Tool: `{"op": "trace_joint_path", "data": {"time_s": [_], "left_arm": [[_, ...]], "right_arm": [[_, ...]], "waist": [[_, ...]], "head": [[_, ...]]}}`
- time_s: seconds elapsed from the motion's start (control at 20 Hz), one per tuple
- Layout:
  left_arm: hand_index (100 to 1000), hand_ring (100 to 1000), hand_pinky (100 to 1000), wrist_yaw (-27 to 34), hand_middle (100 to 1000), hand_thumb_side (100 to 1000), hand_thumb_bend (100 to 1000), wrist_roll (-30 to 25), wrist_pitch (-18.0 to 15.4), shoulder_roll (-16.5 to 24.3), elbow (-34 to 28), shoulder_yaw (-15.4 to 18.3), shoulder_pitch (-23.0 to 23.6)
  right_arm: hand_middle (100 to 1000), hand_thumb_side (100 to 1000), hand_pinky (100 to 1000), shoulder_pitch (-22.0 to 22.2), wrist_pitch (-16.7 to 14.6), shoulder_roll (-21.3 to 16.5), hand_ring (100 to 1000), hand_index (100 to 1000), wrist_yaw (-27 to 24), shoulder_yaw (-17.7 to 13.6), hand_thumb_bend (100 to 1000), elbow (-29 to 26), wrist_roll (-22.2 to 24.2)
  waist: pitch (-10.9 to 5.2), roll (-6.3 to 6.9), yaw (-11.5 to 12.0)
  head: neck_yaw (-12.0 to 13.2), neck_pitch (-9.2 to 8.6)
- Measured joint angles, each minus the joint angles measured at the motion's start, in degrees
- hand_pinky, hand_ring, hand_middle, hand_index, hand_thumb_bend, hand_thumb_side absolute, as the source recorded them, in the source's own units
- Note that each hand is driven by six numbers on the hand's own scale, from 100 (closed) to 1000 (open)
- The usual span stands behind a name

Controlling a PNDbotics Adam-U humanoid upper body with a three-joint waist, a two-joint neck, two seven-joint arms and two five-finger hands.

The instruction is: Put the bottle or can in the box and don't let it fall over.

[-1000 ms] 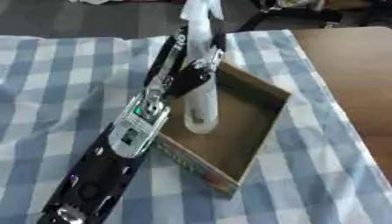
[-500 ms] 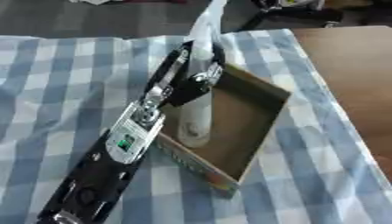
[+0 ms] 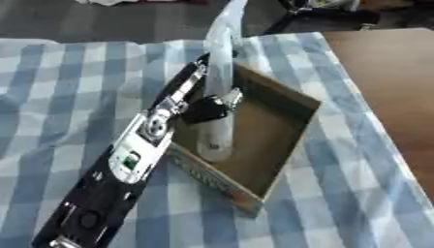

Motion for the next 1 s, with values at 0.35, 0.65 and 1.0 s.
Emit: {"op": "trace_joint_path", "data": {"time_s": [0.35,0.65,1.0], "left_arm": [[790,1000,1000,0.8,1000,550,100,-5.5,4.9,1.6,-2.6,-0.1,1.1],[821,1000,1000,1.0,1000,602,100,-6.6,8.2,3.2,-6.2,0.1,2.0],[853,1000,1000,-3.2,1000,620,100,-7.7,10.4,3.7,-8.9,0.1,2.1]], "right_arm": [[1000,490,931,0.5,0.0,-0.4,874,830,0.0,-0.3,100,0.0,-0.3],[1000,491,931,1.0,-0.2,-0.4,874,830,0.0,-0.3,100,0.0,-0.4],[1000,491,931,1.0,-0.2,-0.4,874,830,0.0,-0.3,100,0.0,-0.4]], "waist": [[-0.26,0.05,0.5],[-0.78,0.06,0.8],[-0.80,0.00,1.0]], "head": [[-0.5,0.05],[-0.6,0.09],[-0.6,0.45]]}}
